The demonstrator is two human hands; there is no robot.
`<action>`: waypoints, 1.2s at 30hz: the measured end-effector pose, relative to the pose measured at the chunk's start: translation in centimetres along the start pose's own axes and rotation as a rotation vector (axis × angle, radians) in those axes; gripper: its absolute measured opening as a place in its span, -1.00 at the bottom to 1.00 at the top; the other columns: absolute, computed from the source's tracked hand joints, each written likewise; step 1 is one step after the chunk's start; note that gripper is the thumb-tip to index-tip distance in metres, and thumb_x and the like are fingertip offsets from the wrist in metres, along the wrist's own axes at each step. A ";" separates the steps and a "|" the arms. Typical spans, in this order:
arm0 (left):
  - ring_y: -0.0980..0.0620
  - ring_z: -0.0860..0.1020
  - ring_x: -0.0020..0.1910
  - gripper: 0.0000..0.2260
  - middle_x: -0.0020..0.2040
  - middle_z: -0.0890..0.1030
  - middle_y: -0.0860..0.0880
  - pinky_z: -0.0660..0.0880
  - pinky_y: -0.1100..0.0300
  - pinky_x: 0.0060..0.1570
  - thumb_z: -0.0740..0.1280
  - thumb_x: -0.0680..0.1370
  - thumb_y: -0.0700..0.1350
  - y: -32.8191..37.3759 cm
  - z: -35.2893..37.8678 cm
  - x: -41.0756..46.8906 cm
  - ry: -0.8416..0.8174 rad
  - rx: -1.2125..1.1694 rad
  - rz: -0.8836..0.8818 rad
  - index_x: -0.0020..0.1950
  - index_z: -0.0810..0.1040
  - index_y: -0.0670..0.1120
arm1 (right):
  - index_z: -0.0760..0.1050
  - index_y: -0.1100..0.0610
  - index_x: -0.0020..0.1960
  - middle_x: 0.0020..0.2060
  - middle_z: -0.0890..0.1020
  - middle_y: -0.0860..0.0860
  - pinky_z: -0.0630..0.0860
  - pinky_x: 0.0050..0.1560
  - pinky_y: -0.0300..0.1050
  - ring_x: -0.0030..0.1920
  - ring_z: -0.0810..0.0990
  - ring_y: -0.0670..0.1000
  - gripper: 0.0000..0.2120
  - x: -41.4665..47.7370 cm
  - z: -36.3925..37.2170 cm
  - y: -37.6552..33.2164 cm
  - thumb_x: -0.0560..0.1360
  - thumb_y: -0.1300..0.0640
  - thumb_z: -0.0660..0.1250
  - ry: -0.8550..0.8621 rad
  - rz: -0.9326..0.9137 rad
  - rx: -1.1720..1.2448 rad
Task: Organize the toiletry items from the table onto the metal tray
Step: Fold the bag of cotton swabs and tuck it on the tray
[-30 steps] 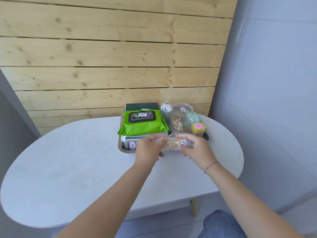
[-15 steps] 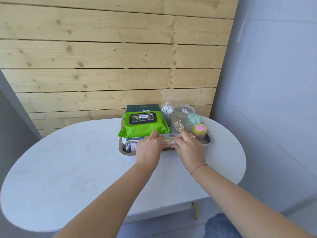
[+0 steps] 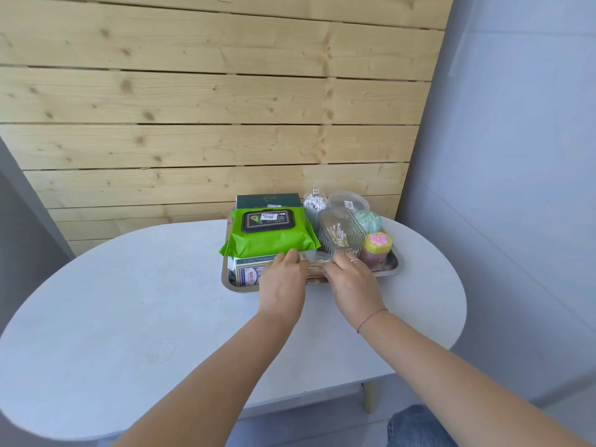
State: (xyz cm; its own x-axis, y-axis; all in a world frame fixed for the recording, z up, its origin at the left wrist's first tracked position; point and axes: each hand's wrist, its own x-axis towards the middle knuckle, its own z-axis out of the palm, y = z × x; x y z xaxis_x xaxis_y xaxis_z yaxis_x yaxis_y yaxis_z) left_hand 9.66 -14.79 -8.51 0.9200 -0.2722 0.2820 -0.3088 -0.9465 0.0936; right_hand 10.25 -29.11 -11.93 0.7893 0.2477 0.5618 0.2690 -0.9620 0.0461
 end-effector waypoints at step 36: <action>-0.07 0.55 -0.44 -0.73 -0.32 0.58 -0.17 0.56 0.25 -0.49 0.18 0.49 -0.45 -11.8 0.3 -1.0 0.023 -1.477 -0.961 -0.34 0.54 -0.24 | 0.48 0.21 -0.22 -0.37 0.45 0.13 0.36 -0.41 -0.16 -0.42 0.36 0.11 -0.84 0.6 -3.3 9.9 0.51 0.27 0.21 -0.138 1.156 0.894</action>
State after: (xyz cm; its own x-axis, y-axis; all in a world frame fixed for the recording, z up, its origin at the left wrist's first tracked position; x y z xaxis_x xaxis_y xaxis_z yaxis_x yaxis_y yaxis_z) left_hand 12.49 -3.40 -10.13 0.8918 0.2514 -0.3761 0.3382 0.1816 0.9234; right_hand 11.56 -38.85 -8.38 0.8298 -0.5362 -0.1547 -0.3316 -0.2508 -0.9095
